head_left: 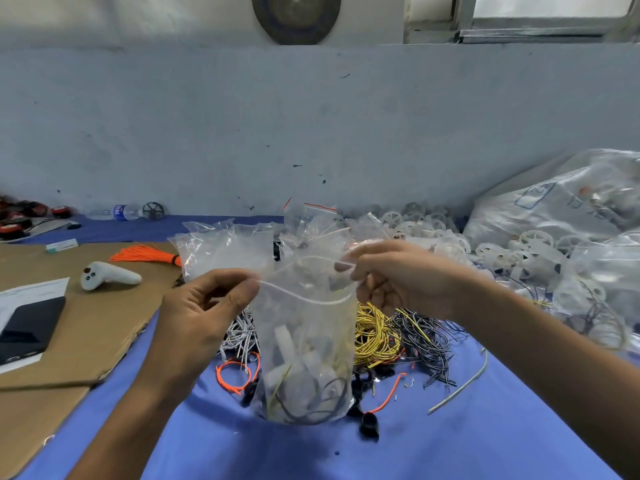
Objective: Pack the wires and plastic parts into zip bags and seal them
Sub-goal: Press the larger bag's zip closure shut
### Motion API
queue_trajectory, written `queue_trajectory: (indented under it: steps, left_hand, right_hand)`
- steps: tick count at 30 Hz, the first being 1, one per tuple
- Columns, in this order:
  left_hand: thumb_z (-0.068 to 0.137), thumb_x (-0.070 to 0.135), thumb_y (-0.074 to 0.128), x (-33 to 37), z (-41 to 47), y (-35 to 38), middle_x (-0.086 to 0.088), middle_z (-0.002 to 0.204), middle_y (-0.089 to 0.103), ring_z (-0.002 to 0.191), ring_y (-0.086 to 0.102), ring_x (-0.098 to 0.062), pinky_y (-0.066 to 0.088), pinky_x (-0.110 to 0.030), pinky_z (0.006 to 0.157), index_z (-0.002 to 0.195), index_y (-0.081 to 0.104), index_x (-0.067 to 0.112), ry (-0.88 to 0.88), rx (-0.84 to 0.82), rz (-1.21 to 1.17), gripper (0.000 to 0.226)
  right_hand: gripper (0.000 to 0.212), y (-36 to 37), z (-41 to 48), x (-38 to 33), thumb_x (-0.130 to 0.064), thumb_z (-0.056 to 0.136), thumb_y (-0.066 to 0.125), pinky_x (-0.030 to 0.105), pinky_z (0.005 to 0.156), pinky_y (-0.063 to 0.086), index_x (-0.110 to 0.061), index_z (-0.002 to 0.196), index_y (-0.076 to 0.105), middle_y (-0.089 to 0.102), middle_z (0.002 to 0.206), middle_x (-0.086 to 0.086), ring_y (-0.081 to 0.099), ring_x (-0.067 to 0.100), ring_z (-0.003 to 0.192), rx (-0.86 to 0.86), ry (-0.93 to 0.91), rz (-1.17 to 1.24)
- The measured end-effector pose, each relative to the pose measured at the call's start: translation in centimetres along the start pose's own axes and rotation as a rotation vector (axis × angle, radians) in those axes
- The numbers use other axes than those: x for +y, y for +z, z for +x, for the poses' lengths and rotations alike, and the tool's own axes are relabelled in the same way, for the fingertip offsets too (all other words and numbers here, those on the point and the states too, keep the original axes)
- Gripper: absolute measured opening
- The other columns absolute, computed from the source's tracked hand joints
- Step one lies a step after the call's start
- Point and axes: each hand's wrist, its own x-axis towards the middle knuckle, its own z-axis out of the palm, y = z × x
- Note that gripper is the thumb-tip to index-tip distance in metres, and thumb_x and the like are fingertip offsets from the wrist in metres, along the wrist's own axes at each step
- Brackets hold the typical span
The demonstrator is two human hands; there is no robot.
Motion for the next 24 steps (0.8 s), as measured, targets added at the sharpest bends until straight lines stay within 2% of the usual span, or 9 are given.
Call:
queue_trajectory:
  steps: [3, 6, 8, 10, 11, 13, 16, 21, 24]
  left_hand:
    - [0.08, 0.031, 0.081, -1.4, -0.6, 0.3, 0.006, 0.081, 0.072, 0.071, 0.06, -0.004, 0.049, -0.014, 0.068, 0.088, 0.075, 0.025, -0.026, -0.015, 0.022, 0.012]
    - [0.085, 0.039, 0.067, -2.2, -1.0, 1.0, 0.008, 0.078, 0.065, 0.071, 0.054, -0.007, 0.046, -0.018, 0.068, 0.089, 0.07, 0.027, -0.021, 0.007, 0.015, 0.013]
    - [0.085, 0.048, 0.062, -2.4, -1.2, 1.7, 0.0, 0.079, 0.062, 0.072, 0.052, -0.01, 0.046, -0.027, 0.067, 0.09, 0.068, 0.028, 0.002, -0.001, 0.022, 0.022]
    - [0.085, 0.052, 0.061, -2.3, -1.3, 2.3, -0.009, 0.082, 0.063, 0.072, 0.051, -0.014, 0.045, -0.037, 0.062, 0.094, 0.068, 0.028, 0.02, -0.024, 0.029, 0.026]
    - [0.085, 0.052, 0.061, -2.4, -1.4, 2.3, -0.007, 0.082, 0.064, 0.07, 0.051, -0.014, 0.045, -0.036, 0.06, 0.095, 0.068, 0.029, 0.031, -0.027, 0.026, 0.026]
    - [0.084, 0.05, 0.062, -2.6, -1.4, 2.0, -0.003, 0.08, 0.064, 0.069, 0.051, -0.013, 0.045, -0.029, 0.061, 0.096, 0.068, 0.027, 0.042, -0.019, 0.018, 0.027]
    - [0.083, 0.049, 0.064, -3.1, -1.5, 0.9, -0.007, 0.079, 0.059, 0.07, 0.05, -0.021, 0.045, -0.031, 0.062, 0.095, 0.066, 0.022, 0.011, -0.006, 0.019, 0.031]
    - [0.084, 0.044, 0.066, -3.1, -1.4, 0.3, 0.003, 0.08, 0.064, 0.073, 0.056, -0.013, 0.048, -0.023, 0.063, 0.097, 0.069, 0.024, 0.013, -0.028, 0.061, 0.023]
    - [0.086, 0.044, 0.066, -2.8, -1.2, 0.3, -0.002, 0.084, 0.069, 0.068, 0.056, -0.01, 0.048, -0.022, 0.059, 0.099, 0.071, 0.032, 0.031, -0.029, 0.145, 0.019]
  right_hand:
    - [0.019, 0.2, -0.4, 0.4, -0.024, 0.099, 0.056, 0.025, 0.047, 0.047, -0.013, 0.112, 0.064, 0.065, 0.067, 0.004, 0.054, 0.012, 0.051, 0.068, -0.03, -0.421]
    - [0.037, 0.8, -0.6, -0.5, -0.059, 0.094, 0.052, 0.023, 0.068, 0.043, -0.029, 0.112, 0.063, 0.058, 0.093, -0.01, 0.054, 0.001, 0.08, 0.354, -0.32, -0.992]
    - [0.046, 3.0, -0.8, -1.8, -0.068, 0.089, 0.051, 0.025, 0.082, 0.043, -0.033, 0.118, 0.062, 0.054, 0.108, -0.009, 0.052, 0.006, 0.099, 0.322, -0.518, -0.996]
    - [0.051, 5.4, -0.2, -2.4, -0.068, 0.088, 0.054, 0.03, 0.093, 0.04, -0.032, 0.124, 0.061, 0.057, 0.121, -0.003, 0.049, 0.014, 0.113, 0.193, -0.575, -1.068]
    - [0.05, 6.4, 0.2, -2.4, -0.066, 0.088, 0.055, 0.032, 0.094, 0.04, -0.03, 0.123, 0.062, 0.058, 0.122, -0.002, 0.05, 0.017, 0.114, 0.166, -0.578, -1.156]
    - [0.036, 7.4, 0.9, -2.5, -0.055, 0.092, 0.056, 0.034, 0.086, 0.045, -0.026, 0.11, 0.066, 0.065, 0.111, -0.001, 0.057, 0.021, 0.104, 0.152, -0.586, -1.243]
    - [0.016, 7.6, 1.4, -2.6, -0.033, 0.092, 0.058, 0.035, 0.073, 0.05, -0.021, 0.096, 0.067, 0.07, 0.094, -0.003, 0.061, 0.024, 0.089, 0.107, -0.58, -1.171]
    - [0.012, 8.0, 1.7, -2.3, -0.028, 0.09, 0.056, 0.036, 0.07, 0.051, -0.021, 0.093, 0.066, 0.069, 0.089, -0.002, 0.06, 0.025, 0.082, 0.115, -0.612, -1.2]
    - [0.013, 8.2, 1.8, -2.1, -0.03, 0.092, 0.053, 0.04, 0.071, 0.053, -0.023, 0.092, 0.064, 0.068, 0.089, -0.002, 0.06, 0.026, 0.081, 0.128, -0.624, -1.195]
